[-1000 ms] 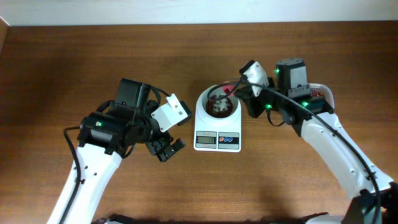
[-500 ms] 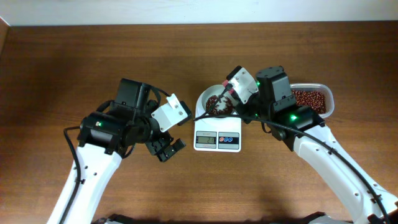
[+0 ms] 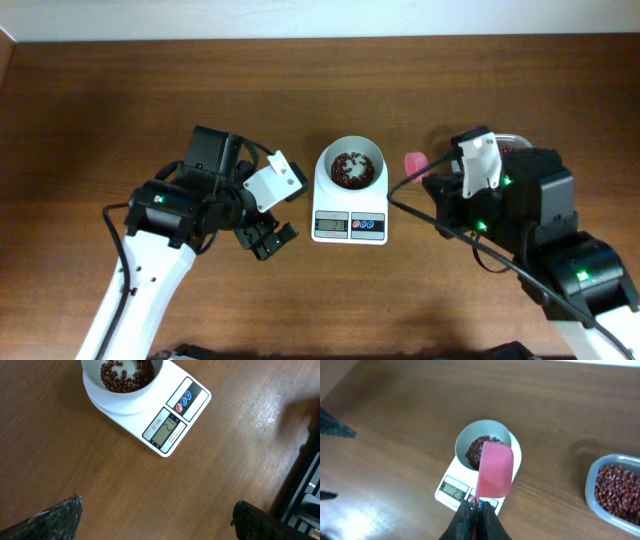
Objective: Scoop and weigh 50g on scale
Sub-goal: 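Carry the empty scoop back toward the bean tub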
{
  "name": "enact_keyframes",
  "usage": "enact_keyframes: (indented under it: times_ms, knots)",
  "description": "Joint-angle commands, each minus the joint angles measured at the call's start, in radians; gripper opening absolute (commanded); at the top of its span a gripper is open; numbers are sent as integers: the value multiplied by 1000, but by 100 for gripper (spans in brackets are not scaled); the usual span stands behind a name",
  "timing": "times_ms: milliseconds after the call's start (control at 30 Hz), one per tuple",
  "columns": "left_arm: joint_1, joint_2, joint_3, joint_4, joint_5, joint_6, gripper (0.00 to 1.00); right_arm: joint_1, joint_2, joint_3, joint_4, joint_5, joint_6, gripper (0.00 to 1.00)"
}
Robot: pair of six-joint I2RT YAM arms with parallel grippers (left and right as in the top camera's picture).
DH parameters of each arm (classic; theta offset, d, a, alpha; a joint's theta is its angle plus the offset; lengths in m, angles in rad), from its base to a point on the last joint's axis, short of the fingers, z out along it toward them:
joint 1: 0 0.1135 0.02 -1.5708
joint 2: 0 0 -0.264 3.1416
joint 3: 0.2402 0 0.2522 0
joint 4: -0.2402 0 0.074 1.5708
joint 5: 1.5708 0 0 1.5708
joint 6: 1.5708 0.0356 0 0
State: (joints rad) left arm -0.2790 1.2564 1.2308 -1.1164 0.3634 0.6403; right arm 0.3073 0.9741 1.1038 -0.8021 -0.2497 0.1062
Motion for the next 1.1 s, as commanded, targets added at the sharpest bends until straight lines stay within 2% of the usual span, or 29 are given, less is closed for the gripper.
enact_keyframes:
  times_ms: [0, 133, 400, 533, 567, 700, 800, 933, 1067]
  knots:
    - [4, -11, 15, 0, 15, 19, 99, -2, -27, 13, -34, -13, 11, 4]
    - [4, -11, 15, 0, 14, 19, 99, -2, -28, 13, -77, -12, 11, 4]
    - [4, -11, 15, 0, 15, 19, 99, -2, -25, 13, -56, 25, 3, 4]
    - [4, -11, 15, 0, 15, 19, 99, -2, 15, 13, -54, 298, 8, 4]
    - [4, -11, 15, 0, 14, 19, 99, -2, 45, 13, -54, 373, 46, 4]
    - [4, -11, 15, 0, 14, 19, 99, -2, 131, 13, -55, 469, 113, 4]
    - [4, -11, 15, 0, 15, 19, 99, -43, 184, 13, -55, 472, 151, 4]
    - [4, -11, 15, 0, 14, 19, 99, -195, 233, 13, -56, 457, 172, 4]
    - [4, -11, 15, 0, 14, 19, 99, -338, 280, 13, -20, 248, 50, 4]
